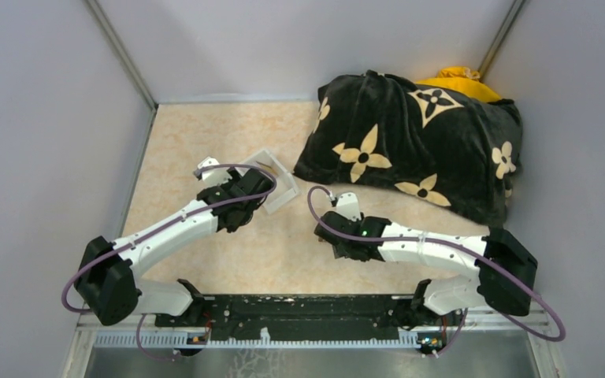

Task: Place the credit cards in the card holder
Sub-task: Move the card holder to the center of the board.

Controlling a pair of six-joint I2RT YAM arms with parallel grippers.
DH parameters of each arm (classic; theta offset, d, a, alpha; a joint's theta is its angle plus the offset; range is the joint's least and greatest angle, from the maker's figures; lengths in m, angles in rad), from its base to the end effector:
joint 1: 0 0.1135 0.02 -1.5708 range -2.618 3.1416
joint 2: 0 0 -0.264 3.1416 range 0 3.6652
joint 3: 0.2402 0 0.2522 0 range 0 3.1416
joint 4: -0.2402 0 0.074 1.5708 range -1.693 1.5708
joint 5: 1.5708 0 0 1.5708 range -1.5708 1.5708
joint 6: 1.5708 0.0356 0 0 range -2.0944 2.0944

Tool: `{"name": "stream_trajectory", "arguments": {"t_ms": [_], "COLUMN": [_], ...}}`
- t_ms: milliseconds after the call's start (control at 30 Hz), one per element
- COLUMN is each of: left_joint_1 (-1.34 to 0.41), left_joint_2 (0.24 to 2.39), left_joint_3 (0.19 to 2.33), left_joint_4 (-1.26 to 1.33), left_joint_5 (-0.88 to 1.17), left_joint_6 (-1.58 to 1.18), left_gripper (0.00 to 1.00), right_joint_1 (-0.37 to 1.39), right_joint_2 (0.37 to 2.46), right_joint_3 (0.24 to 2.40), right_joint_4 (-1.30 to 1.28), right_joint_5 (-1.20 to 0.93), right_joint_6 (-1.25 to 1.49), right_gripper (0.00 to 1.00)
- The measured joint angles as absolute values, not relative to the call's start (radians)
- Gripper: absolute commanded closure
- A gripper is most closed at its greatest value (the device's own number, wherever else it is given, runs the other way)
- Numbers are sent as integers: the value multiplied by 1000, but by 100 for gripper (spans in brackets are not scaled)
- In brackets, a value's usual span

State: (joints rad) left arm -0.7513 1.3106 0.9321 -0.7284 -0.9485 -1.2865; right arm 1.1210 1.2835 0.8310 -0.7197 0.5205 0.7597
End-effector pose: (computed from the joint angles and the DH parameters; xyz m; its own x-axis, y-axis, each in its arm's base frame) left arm 0.1983 -0.1456 0.2491 -0.3102 -0.4759 -0.8230 -0.5902 0.7750 -0.2257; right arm 0.1170 0.2016 0.2169 -0.7708 -0.2222 -0.5971 -0.2296 0.9711 -0.0650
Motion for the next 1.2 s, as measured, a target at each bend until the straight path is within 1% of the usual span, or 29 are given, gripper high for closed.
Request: {"name": "stream_trajectory", "arguments": {"t_ms": [233,533,767,967,1200], "left_joint_1": [-751,-751,-751,-751,-751], "left_joint_2": [1305,1298,1288,1272,1235], "left_joint_3": [901,864,862,848,820], "left_joint_4": [-699,-688,-682,-679,-675], "left_joint_5": [-931,-916,-916,-915,-913], "left_joint_6": [-1287,-1291,-1291,-1292,-1294], "left_gripper": [31,31,31,31,31], "right_joint_1": [973,850,839,839,852], "right_joint_2": [1280,1247,1311,1312,1312], "right_joint_3": [695,673,666,634,616], "right_joint_4": [-673,-600,-542,-492,-463], "right_joint_5": [501,477,432,390,356], "right_joint_6": [722,680,672,682,703], "right_gripper": [51,52,53,55,55]}}
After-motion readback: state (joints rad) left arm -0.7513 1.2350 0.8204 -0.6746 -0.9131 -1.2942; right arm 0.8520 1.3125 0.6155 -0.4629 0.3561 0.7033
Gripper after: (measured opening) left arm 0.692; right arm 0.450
